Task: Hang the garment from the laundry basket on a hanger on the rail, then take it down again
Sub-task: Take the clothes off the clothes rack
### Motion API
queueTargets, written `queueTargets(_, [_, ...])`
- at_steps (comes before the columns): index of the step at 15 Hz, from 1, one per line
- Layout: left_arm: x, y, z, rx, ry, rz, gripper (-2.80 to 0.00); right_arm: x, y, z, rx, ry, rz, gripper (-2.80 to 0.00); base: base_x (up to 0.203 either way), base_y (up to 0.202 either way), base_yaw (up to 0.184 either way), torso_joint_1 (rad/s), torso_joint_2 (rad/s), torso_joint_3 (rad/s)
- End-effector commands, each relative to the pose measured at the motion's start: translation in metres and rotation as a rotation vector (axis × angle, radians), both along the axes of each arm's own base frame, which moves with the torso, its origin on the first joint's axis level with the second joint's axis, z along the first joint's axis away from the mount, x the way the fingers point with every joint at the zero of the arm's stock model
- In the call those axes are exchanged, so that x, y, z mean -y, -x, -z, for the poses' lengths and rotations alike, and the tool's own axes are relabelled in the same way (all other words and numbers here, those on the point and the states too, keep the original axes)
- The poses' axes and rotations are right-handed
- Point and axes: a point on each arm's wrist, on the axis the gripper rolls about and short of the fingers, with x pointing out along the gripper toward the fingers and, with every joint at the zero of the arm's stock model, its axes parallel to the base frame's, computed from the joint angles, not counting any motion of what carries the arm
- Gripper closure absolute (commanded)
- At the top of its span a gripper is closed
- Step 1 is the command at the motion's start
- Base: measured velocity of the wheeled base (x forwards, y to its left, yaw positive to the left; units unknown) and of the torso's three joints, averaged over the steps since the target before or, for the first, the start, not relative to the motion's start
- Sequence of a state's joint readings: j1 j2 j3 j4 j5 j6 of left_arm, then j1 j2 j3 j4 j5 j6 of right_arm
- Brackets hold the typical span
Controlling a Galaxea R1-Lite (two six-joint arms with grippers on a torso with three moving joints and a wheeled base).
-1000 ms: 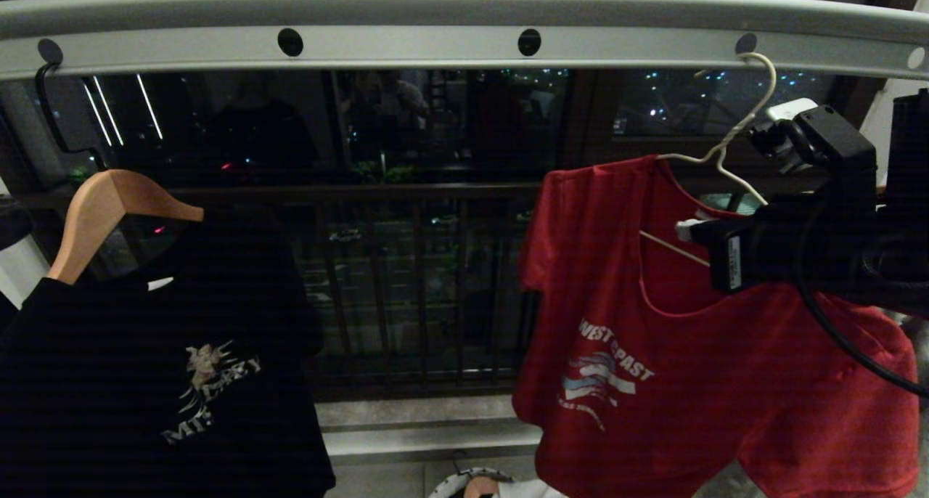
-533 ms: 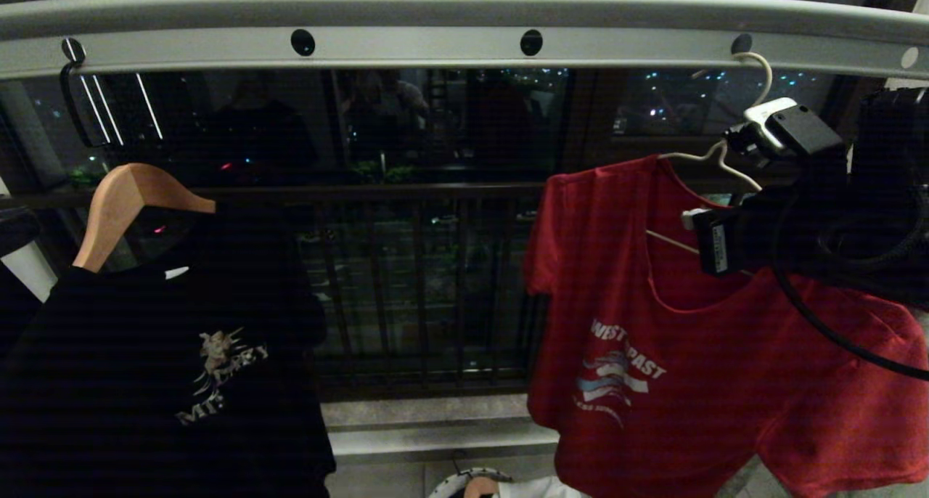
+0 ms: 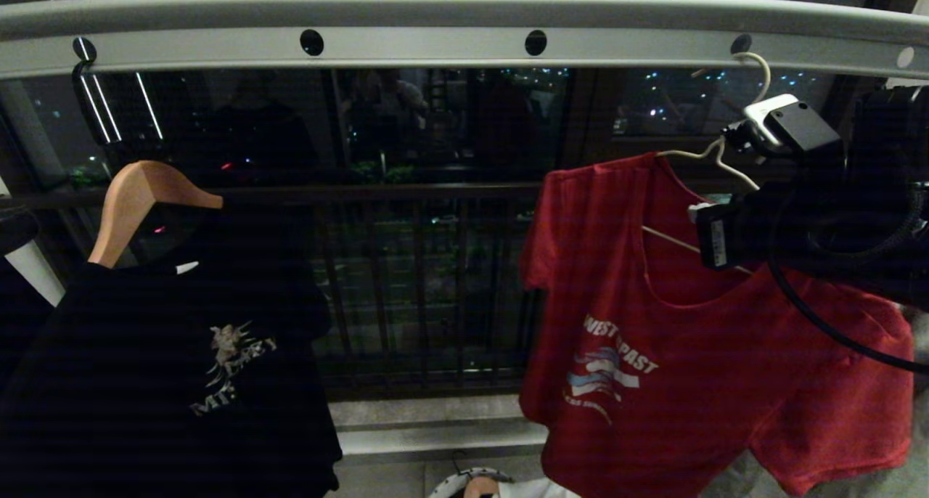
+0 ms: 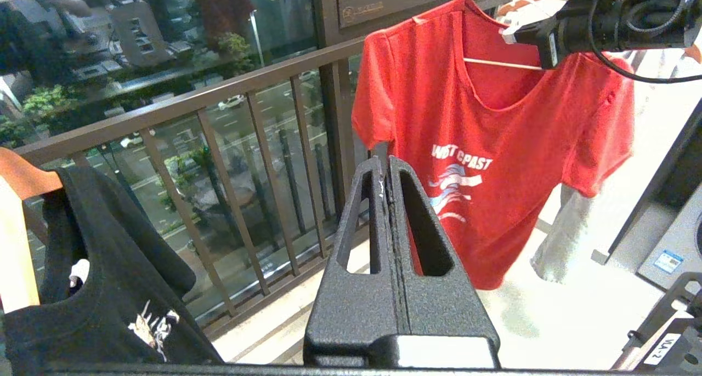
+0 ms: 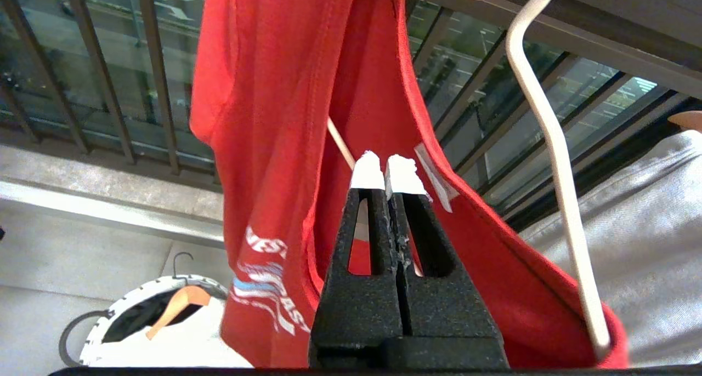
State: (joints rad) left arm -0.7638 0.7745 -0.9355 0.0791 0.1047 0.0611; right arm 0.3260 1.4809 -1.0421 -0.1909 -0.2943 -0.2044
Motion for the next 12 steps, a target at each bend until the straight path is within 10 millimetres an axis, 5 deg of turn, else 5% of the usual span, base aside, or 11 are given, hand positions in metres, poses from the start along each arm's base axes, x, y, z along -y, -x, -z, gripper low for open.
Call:
queueTargets(1, [-0.001, 0.001, 0.0, 0.002, 0.002, -0.001, 0.0, 0.0, 0.012, -0.004, 0.013, -0.002, -0.017, 0.0, 0.0, 0.0, 0.0, 0.0, 0.0, 0.0])
queueTargets(5, [0.0, 0.0, 0.001, 0.0, -0.001, 0.002, 0.0, 0.0, 0.058, -0.004, 0.031, 0.027, -0.114, 0.0, 0.0, 0.0, 0.0, 0.0, 0.0, 0.0])
queueTargets(12, [0.001, -0.002, 0.013, -0.023, -0.037, -0.048, 0.0, 0.036, 0.152, -0.012, 0.138, 0.059, -0.282, 0.0, 0.0, 0.0, 0.0, 0.0, 0.0, 0.0])
